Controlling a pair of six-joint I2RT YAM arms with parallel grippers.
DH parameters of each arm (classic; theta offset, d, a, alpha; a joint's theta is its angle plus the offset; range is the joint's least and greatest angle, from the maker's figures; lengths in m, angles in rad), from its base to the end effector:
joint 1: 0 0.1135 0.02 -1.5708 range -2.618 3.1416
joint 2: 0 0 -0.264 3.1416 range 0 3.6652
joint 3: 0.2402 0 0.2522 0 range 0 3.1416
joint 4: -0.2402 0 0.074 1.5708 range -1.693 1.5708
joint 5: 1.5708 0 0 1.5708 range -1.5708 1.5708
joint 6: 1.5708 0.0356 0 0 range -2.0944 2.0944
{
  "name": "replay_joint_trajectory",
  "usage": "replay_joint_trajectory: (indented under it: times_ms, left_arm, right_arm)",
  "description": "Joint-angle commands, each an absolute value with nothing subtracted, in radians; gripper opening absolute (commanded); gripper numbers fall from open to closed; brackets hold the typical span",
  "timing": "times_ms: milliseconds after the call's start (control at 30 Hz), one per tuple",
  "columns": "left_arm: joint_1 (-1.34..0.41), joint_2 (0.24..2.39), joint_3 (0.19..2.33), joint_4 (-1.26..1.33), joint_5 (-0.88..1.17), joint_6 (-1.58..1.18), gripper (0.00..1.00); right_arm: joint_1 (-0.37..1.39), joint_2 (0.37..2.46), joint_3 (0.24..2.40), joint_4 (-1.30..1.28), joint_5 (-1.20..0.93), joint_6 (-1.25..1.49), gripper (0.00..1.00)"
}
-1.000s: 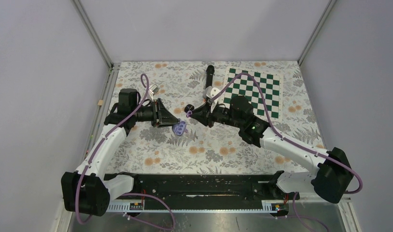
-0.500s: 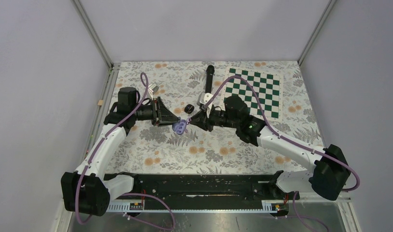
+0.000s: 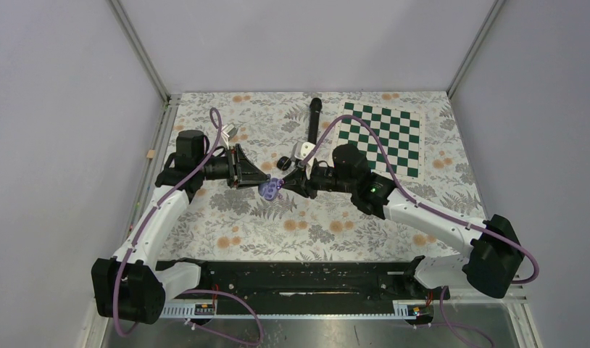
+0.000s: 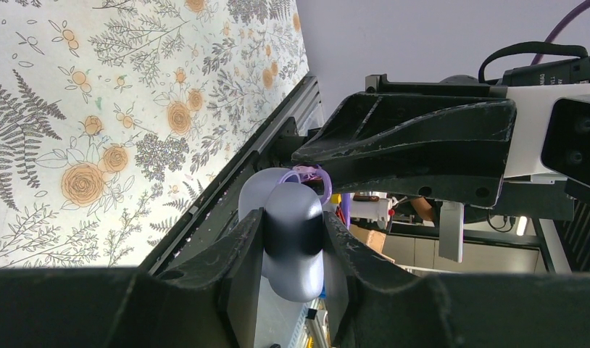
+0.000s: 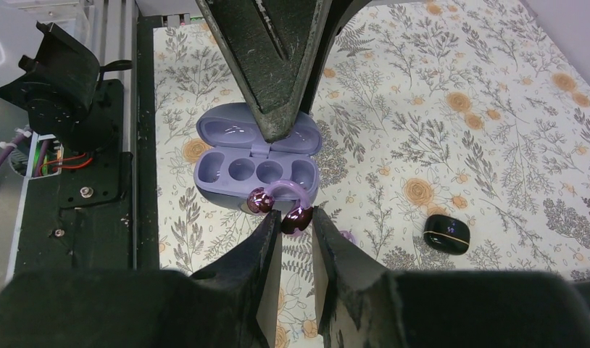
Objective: Insert the wireless bluetooth earbuds into the charging case
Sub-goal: Insert the right earbud into the right side groove of the charging case.
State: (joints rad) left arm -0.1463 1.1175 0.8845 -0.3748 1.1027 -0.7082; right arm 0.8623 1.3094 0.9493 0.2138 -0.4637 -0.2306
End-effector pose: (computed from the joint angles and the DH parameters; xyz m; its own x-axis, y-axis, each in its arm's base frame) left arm 0.2234 -0.0650 0.3012 -0.9433 -0.1576 -0.2920 0.2330 0.3121 -0.9211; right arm 0.1876 0.2434 0.3229 0.1287 -0.1640 -0.9780 -0.9632 0.2142 -0.1626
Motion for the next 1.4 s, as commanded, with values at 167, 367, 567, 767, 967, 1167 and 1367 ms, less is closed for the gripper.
replay_joint_trajectory:
  times_ms: [167, 367, 567, 767, 967, 1167, 1367]
  left_arm:
    - [-0.152, 1.114, 0.919, -0.33, 1.136, -0.71, 0.0]
    - [-0.153, 1.115, 0.914, -0.33, 1.136, -0.71, 0.0]
    - [-0.156, 1.115, 0.916, -0.33, 1.139, -0.709, 0.0]
    - [-0.156, 1.114, 0.935, -0.367, 1.141, -0.683, 0.0]
    - [-0.156, 1.115, 0.939, -0.369, 1.144, -0.68, 0.0]
    - [-0.156, 1.114, 0.94, -0.368, 1.144, -0.681, 0.0]
    - [-0.156, 1.117, 0.937, -0.368, 1.141, -0.681, 0.0]
  right_arm:
    - [0.895, 1.307, 1.006, 0.26, -0.432, -0.265, 0.0]
    - [0.921, 1.305, 1.017, 0.249, -0.392, -0.305, 0.0]
    - [0.946, 1.299, 1.014, 0.244, -0.328, -0.352, 0.0]
    - [0.959, 1.3, 1.004, 0.223, -0.24, -0.422, 0.0]
    - [0.968, 1.296, 1.006, 0.187, -0.205, -0.489, 0.0]
    - [0.985, 1.282, 1.0, 0.159, -0.202, -0.537, 0.0]
    - [1.0, 1.263, 0.99, 0.17, -0.201, -0.533, 0.0]
